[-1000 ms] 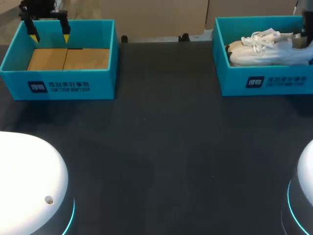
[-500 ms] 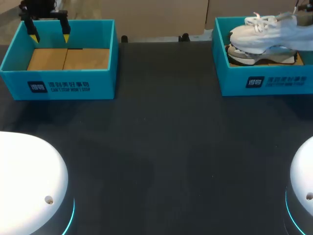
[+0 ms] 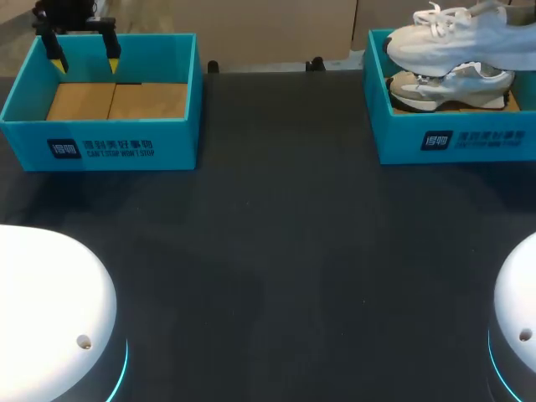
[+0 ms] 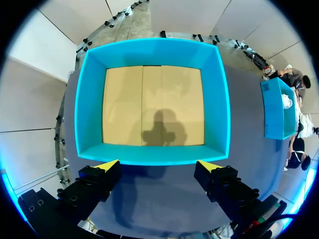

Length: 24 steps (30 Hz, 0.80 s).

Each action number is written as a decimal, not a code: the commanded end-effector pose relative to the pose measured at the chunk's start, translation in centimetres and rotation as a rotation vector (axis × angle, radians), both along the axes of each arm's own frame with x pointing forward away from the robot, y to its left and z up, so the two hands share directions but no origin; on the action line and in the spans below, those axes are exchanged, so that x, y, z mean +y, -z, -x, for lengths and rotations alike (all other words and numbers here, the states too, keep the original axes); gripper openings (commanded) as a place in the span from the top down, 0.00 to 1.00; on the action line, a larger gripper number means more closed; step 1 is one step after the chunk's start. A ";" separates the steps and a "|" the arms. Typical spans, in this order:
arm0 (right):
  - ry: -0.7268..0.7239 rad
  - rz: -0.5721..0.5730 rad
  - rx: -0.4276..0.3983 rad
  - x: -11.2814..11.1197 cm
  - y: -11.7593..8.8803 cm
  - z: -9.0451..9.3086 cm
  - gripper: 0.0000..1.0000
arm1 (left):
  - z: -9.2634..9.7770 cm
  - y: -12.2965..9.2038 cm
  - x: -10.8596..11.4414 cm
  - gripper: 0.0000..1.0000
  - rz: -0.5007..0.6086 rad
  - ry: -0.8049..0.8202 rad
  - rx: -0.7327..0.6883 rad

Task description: Take the shoe out of the shoebox, open the shoe tongue, remove and reinsert the insole, then place the shoe into the shoebox

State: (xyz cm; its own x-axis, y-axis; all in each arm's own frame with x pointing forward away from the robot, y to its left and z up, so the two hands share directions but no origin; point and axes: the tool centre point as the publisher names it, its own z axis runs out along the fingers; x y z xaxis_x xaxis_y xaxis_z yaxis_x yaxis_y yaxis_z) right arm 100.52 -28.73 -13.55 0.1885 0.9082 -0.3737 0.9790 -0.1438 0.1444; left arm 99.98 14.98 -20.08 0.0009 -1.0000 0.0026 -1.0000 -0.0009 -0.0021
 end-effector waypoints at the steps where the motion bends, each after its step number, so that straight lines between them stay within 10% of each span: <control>1: 0.000 -0.001 -0.002 0.0 -0.1 0.1 1.00 | 0.0 0.0 0.0 0.00 -0.001 0.000 0.001; 11: -0.007 0.028 -0.004 1.4 -0.5 1.5 1.00 | 0.0 0.0 0.0 0.00 -0.001 0.000 0.001; 24: 0.004 0.041 -0.008 9.5 -1.6 6.9 1.00 | 0.0 0.0 0.0 0.00 -0.001 0.000 0.001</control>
State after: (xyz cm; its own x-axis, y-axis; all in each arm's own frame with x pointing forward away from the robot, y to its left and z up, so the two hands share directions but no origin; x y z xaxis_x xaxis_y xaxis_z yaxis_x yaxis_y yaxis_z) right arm 95.10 -20.76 -12.48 0.1909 0.8996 -0.3928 0.9799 -0.1509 0.1306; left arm 99.98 14.98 -20.08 0.0008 -1.0000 0.0027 -1.0000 -0.0008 -0.0022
